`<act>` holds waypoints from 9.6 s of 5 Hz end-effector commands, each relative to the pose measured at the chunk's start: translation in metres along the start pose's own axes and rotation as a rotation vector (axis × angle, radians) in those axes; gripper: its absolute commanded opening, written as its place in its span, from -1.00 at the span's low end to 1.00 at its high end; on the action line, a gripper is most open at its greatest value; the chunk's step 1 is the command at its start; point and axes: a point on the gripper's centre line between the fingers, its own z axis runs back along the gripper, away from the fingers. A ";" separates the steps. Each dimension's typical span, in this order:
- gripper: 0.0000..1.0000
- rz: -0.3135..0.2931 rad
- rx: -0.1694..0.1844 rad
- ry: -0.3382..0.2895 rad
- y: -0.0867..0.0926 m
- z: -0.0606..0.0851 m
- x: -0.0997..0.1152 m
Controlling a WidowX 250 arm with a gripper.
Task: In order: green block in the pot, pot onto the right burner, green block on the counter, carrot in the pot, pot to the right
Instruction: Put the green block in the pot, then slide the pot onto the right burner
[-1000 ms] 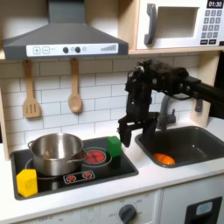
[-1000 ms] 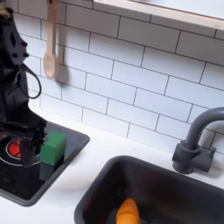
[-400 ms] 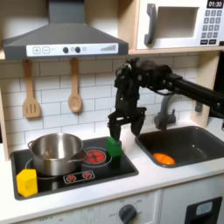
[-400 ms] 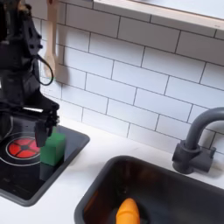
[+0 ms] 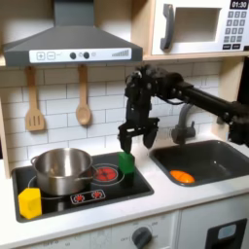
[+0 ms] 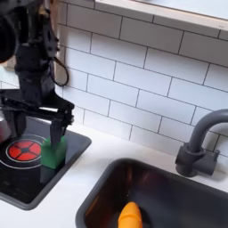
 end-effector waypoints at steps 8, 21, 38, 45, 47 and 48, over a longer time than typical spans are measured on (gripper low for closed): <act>1.00 -0.017 0.027 0.102 0.001 -0.065 0.028; -1.00 0.135 0.028 -0.079 0.060 0.010 0.010; -1.00 0.242 0.141 -0.009 0.124 -0.036 0.019; -1.00 0.053 0.084 -0.011 0.045 -0.026 -0.007; 1.00 0.125 0.154 -0.129 0.039 0.004 -0.004; 1.00 0.147 0.154 -0.104 0.017 -0.006 0.008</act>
